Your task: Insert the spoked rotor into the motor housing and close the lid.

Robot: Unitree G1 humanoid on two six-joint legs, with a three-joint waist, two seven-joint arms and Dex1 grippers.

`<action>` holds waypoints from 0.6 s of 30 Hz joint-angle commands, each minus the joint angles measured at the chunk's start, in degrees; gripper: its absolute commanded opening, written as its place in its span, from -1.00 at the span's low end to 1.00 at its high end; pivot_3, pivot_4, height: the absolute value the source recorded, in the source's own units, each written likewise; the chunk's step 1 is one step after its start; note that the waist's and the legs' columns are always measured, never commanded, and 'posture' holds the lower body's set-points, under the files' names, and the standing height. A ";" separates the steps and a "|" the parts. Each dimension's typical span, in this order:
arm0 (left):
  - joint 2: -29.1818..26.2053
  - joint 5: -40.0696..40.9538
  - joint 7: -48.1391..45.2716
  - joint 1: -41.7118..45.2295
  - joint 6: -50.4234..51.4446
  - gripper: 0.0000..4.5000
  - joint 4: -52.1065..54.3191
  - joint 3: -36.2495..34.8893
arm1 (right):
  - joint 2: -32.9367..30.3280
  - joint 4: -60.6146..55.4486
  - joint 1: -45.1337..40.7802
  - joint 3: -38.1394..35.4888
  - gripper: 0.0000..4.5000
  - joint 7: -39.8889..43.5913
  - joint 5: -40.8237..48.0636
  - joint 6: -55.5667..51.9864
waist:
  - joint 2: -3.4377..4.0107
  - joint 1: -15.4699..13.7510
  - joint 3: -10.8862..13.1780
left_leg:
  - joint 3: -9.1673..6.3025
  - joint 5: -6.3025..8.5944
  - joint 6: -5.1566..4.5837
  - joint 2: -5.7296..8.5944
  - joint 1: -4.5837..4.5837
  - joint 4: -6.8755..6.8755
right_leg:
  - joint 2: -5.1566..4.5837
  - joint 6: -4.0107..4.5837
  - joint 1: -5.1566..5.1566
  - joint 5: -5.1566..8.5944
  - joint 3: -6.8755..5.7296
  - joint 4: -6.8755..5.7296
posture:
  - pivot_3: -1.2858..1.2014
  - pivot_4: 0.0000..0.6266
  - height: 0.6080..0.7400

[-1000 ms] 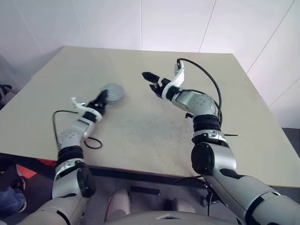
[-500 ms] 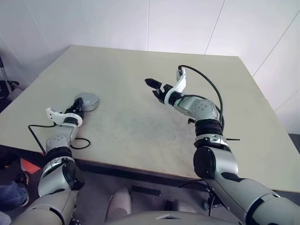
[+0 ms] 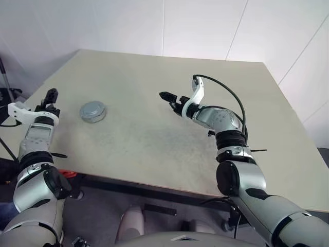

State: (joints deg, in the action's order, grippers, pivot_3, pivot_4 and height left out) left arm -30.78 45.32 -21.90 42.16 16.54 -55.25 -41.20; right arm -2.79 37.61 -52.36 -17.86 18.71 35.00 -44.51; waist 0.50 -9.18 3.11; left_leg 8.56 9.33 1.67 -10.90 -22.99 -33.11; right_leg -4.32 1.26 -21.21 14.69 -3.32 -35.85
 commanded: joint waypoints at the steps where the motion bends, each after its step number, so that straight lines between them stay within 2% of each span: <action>1: 3.13 -5.37 -3.52 0.56 -0.70 0.98 7.73 7.73 | -0.63 -5.75 1.77 3.86 1.00 4.48 -4.51 10.57 | -0.05 -0.28 -0.02 | 0.00 -0.01 0.02 0.01 -0.01 -0.01 | -0.04 -0.02 0.03 -0.01 -0.02 0.00 | 0.03 -1.00 1.00; 5: 8.58 -12.89 -5.72 -2.44 -2.69 0.98 18.57 18.59 | -3.26 -8.36 5.33 8.00 1.00 6.61 -10.92 20.33 | -0.08 -0.21 -0.03 | -0.03 -0.03 0.05 0.08 -0.01 -0.13 | -0.20 -0.15 0.10 -0.12 -0.02 0.05 | 0.03 -1.00 1.00; 8: 10.97 -16.14 -7.14 -3.94 -1.10 0.98 25.45 24.80 | -9.72 -7.61 7.86 13.40 1.00 11.35 -17.67 24.36 | -0.10 0.24 -0.02 | -0.01 -0.04 0.04 0.10 -0.02 -0.21 | -0.22 -0.13 0.10 -0.16 -0.02 0.04 | 0.03 -1.00 1.00; 11: 12.04 -19.86 -9.17 -5.38 -0.31 0.98 31.30 31.22 | -14.66 -7.60 9.74 13.53 1.00 14.11 -19.08 26.35 | -0.12 0.49 -0.01 | 0.00 -0.04 0.03 0.09 -0.03 -0.23 | -0.19 -0.12 0.08 -0.17 -0.02 0.03 | 0.03 -1.00 1.00; 14: 12.35 -26.93 -11.78 -6.43 -1.67 0.98 33.06 40.04 | -19.81 -7.64 11.80 14.25 1.00 17.19 -21.68 29.64 | -0.06 0.62 -0.02 | 0.02 -0.04 0.00 0.06 -0.01 -0.22 | -0.09 -0.08 0.04 -0.18 0.00 -0.01 | 0.03 -1.00 1.00; 18: 15.30 -32.21 -11.99 -6.43 -3.30 0.98 32.92 46.35 | -23.77 -6.69 13.12 14.97 1.00 17.56 -25.20 32.68 | -0.04 0.78 -0.02 | 0.04 -0.04 -0.19 0.07 0.01 -0.23 | -0.07 -0.04 0.03 -0.20 0.07 -0.01 | 0.03 -1.00 1.00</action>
State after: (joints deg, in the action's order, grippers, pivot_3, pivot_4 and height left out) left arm -15.77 15.07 -33.76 34.96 15.20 -23.84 3.87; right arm -25.90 32.02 -38.38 -3.15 36.33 10.84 -14.06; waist 0.47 -8.40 3.09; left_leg 8.60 9.25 1.30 -10.83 -22.98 -33.35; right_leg -4.37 1.24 -21.19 14.47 -3.25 -35.87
